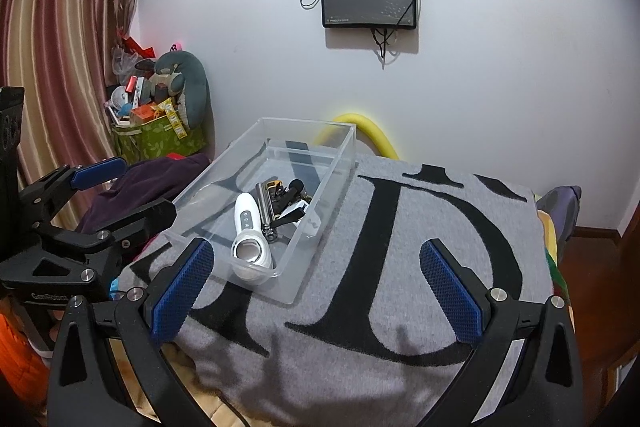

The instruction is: Organize rigid objects

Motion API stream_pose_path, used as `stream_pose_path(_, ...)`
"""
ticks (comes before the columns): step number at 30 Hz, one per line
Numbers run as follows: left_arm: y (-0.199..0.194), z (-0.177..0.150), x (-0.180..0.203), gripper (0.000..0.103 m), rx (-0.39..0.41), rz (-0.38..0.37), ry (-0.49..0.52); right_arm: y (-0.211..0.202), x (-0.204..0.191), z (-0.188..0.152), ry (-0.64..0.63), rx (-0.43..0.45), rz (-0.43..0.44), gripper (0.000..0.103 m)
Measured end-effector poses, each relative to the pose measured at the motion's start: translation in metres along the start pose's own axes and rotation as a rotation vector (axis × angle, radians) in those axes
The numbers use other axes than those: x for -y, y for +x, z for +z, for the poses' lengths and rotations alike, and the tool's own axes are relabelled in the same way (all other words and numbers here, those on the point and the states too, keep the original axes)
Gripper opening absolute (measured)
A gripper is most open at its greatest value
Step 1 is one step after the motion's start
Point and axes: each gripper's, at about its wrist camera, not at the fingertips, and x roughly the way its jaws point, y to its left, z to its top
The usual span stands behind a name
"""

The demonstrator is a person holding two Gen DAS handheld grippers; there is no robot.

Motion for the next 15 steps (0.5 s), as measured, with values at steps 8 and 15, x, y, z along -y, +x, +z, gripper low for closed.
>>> stream_pose_path(8,-0.0030,0.0001,0.0002,0.102,0.003,-0.006,-0.002,-0.0004,0.0007,-0.0003,0.002,0.000,0.001,0.103)
stream_pose_path(15,-0.0043,0.0010,0.0006,0.102,0.003,-0.014,-0.007,-0.0019,0.0007,-0.0007,0.004,0.002,-0.001,0.103)
